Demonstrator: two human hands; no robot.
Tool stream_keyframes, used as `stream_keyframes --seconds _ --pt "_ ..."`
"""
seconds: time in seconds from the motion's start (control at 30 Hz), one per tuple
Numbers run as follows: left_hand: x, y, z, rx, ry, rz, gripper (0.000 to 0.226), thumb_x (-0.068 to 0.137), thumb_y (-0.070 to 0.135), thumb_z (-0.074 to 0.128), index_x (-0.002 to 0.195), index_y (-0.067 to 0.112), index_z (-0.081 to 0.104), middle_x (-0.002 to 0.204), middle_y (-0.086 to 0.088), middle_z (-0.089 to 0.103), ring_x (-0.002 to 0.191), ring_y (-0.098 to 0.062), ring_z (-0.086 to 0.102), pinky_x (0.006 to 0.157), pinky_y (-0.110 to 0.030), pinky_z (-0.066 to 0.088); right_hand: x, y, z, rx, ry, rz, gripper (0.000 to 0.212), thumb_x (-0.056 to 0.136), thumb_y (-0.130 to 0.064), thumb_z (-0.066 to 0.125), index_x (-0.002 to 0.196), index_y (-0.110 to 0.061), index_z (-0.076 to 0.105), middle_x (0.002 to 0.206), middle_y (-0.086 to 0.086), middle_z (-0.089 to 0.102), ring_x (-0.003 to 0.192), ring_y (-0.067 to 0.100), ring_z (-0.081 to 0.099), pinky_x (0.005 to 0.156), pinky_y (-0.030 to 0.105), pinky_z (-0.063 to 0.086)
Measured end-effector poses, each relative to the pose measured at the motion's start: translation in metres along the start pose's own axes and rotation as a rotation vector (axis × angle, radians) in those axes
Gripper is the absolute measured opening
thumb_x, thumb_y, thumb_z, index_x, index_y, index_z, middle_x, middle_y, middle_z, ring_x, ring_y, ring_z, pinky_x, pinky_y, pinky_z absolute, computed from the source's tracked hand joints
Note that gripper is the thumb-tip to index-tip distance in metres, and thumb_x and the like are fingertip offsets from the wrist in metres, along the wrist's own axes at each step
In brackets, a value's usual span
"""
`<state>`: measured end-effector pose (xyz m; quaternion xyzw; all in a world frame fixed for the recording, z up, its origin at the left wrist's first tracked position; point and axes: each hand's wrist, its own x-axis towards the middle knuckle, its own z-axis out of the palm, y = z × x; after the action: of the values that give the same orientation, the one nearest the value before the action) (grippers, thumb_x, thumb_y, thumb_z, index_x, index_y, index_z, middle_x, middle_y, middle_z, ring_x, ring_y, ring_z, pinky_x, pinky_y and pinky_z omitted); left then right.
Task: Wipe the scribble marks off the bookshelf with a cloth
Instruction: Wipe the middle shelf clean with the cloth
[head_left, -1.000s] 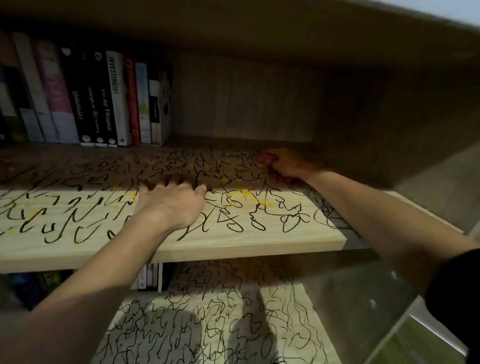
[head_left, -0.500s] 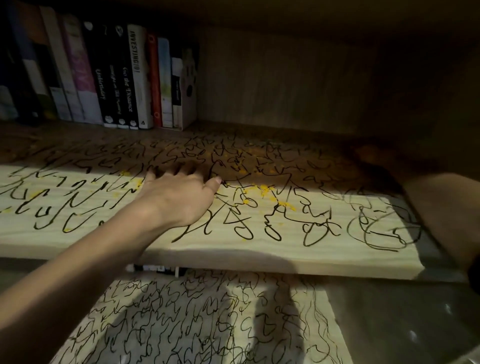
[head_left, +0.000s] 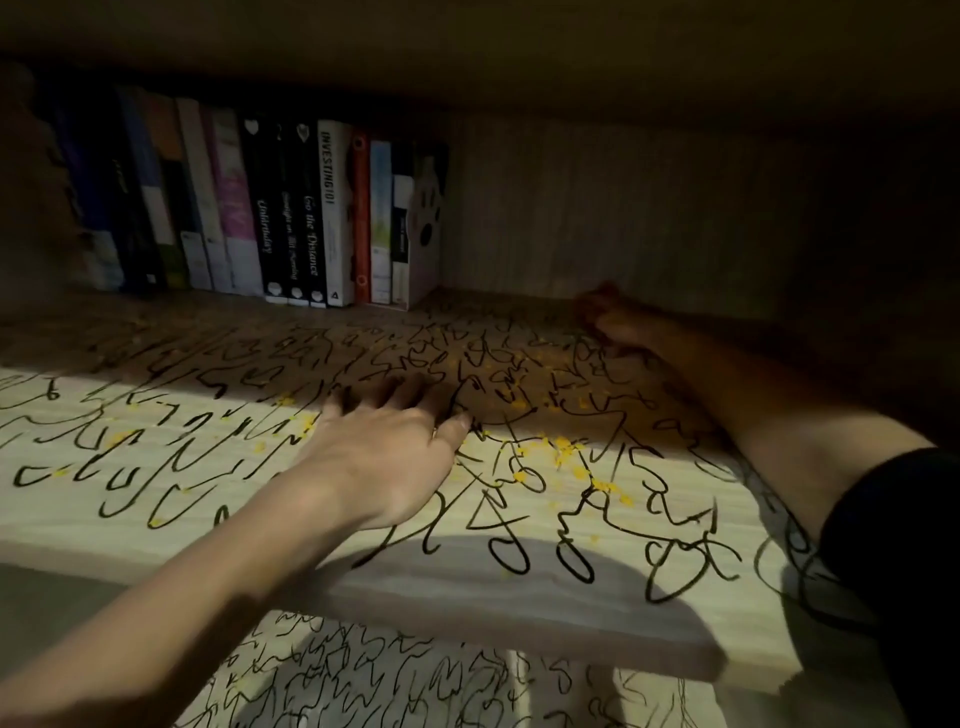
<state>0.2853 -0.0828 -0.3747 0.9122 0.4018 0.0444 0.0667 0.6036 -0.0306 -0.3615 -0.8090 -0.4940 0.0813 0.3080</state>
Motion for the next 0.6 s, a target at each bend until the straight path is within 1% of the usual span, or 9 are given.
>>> stream_keyframes --seconds 0.1,0.17,0.23,0.33,0.37,0.43,0.5,0.53,0.6 --pt "0.002 0.000 0.000 -0.004 -0.001 -0.003 0.053 0.101 0.049 0.011 0.152 0.033 0.011 0.161 0.011 0.004 0.148 -0.013 -0.001 0.117 -0.044 -0.003 -0.021 -0.027 0.012 -0.060 -0.170 -0.145 0.036 0.103 -0.009 0.034 0.137 -0.021 0.042 0.084 0.000 0.050 0.043 0.000 0.048 0.033 0.012 0.031" --pt "0.003 0.000 0.000 -0.009 0.003 -0.006 0.053 0.102 0.049 0.012 0.152 0.032 0.015 0.161 0.010 0.005 0.148 -0.014 0.000 0.118 -0.046 -0.002 -0.043 -0.048 0.019 -0.037 -0.292 -0.227 0.038 0.103 -0.005 0.033 0.135 -0.023 0.043 0.073 -0.001 0.049 0.035 -0.002 0.045 0.033 0.012 0.031" --pt "0.002 0.000 0.000 -0.016 0.004 -0.016 0.053 0.102 0.049 0.014 0.152 0.032 0.017 0.161 0.009 0.006 0.148 -0.015 0.001 0.118 -0.046 -0.001 -0.059 -0.053 0.019 -0.060 -0.394 -0.299 0.046 0.101 0.000 0.033 0.137 -0.027 0.043 0.085 -0.004 0.055 0.048 -0.004 0.053 0.044 0.014 0.042" --pt "0.000 0.003 -0.001 -0.016 -0.008 -0.029 0.053 0.102 0.049 0.014 0.152 0.033 0.016 0.161 0.008 0.005 0.148 -0.018 0.003 0.118 -0.047 -0.001 -0.078 -0.053 -0.001 -0.034 -0.439 -0.444 0.058 0.095 0.008 0.038 0.121 -0.042 0.052 0.129 -0.001 0.054 0.103 0.009 0.060 0.089 0.029 0.052" --pt "0.000 0.003 -0.002 -0.019 -0.007 -0.031 0.053 0.102 0.048 0.014 0.152 0.033 0.015 0.161 0.007 0.005 0.148 -0.019 0.004 0.118 -0.047 -0.001 -0.078 -0.052 -0.011 -0.023 -0.382 -0.444 0.060 0.095 0.007 0.039 0.114 -0.048 0.052 0.134 0.000 0.052 0.107 0.016 0.059 0.091 0.033 0.051" --pt "-0.002 0.003 -0.003 -0.024 -0.009 -0.031 0.052 0.102 0.048 0.014 0.152 0.032 0.017 0.161 0.006 0.008 0.147 -0.020 0.009 0.117 -0.047 -0.001 -0.074 -0.035 -0.034 0.028 -0.230 -0.308 0.055 0.098 0.001 0.039 0.110 -0.051 0.053 0.120 -0.002 0.057 0.087 0.020 0.062 0.072 0.031 0.053" --pt "-0.002 0.004 -0.003 -0.026 -0.009 -0.035 0.053 0.102 0.048 0.014 0.152 0.031 0.021 0.161 0.005 0.011 0.147 -0.021 0.011 0.117 -0.047 0.000 -0.068 -0.009 -0.047 0.005 -0.133 -0.126 0.043 0.101 -0.007 0.036 0.124 -0.039 0.054 0.108 -0.004 0.058 0.082 0.021 0.060 0.065 0.029 0.048" --pt "-0.002 0.004 -0.003 -0.025 -0.013 -0.036 0.053 0.102 0.048 0.014 0.151 0.030 0.022 0.161 0.005 0.011 0.147 -0.021 0.011 0.117 -0.048 -0.001 -0.066 0.004 -0.045 -0.065 -0.153 -0.063 0.041 0.102 -0.009 0.034 0.132 -0.032 0.050 0.114 -0.002 0.058 0.092 0.024 0.060 0.069 0.030 0.047" --pt "-0.002 0.004 -0.003 -0.020 -0.021 -0.036 0.053 0.102 0.048 0.014 0.151 0.028 0.025 0.160 0.003 0.014 0.147 -0.022 0.014 0.117 -0.048 0.000 -0.069 0.014 -0.036 -0.199 -0.202 -0.029 0.042 0.104 -0.013 0.031 0.142 -0.026 0.042 0.140 0.001 0.047 0.121 0.025 0.050 0.094 0.033 0.042"
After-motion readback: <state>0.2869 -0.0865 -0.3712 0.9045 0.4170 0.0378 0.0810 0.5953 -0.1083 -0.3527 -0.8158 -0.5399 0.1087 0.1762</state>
